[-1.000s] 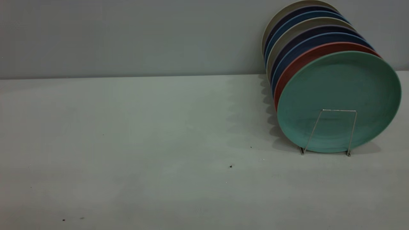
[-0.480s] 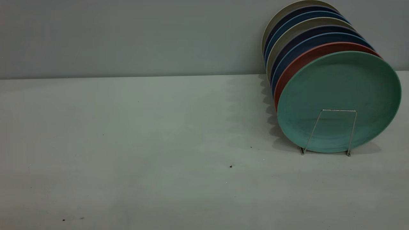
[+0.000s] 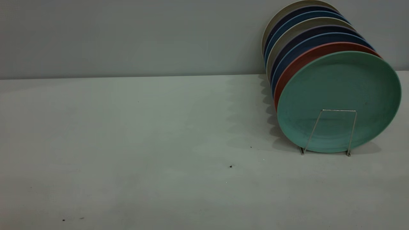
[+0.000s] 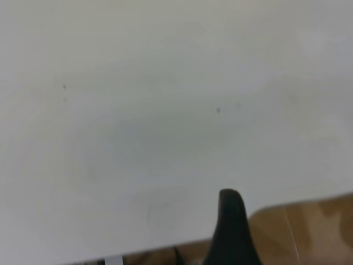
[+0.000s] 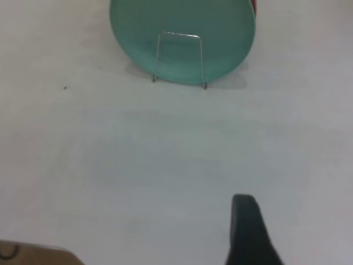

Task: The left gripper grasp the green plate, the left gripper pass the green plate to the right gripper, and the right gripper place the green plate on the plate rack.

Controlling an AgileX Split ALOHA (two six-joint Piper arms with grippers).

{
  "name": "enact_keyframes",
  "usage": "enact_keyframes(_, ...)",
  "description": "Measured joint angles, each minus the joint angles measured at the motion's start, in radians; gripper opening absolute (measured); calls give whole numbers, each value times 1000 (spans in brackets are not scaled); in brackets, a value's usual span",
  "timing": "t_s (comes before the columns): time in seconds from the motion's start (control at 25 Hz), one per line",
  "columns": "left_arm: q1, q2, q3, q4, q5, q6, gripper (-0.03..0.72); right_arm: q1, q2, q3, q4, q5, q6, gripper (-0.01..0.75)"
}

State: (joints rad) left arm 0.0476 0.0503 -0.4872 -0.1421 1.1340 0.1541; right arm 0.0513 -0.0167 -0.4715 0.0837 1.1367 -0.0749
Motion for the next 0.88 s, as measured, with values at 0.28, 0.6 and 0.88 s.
enact_keyframes(0.28, 0, -73, 0, 0, 7, 0, 589, 0, 0, 0, 0, 0, 1, 473)
enact_keyframes(0.6, 0, -73, 0, 0, 7, 0, 589, 0, 0, 0, 0, 0, 2, 473)
enact_keyframes(0.88, 0, -73, 0, 0, 7, 0, 589, 0, 0, 0, 0, 0, 2, 473)
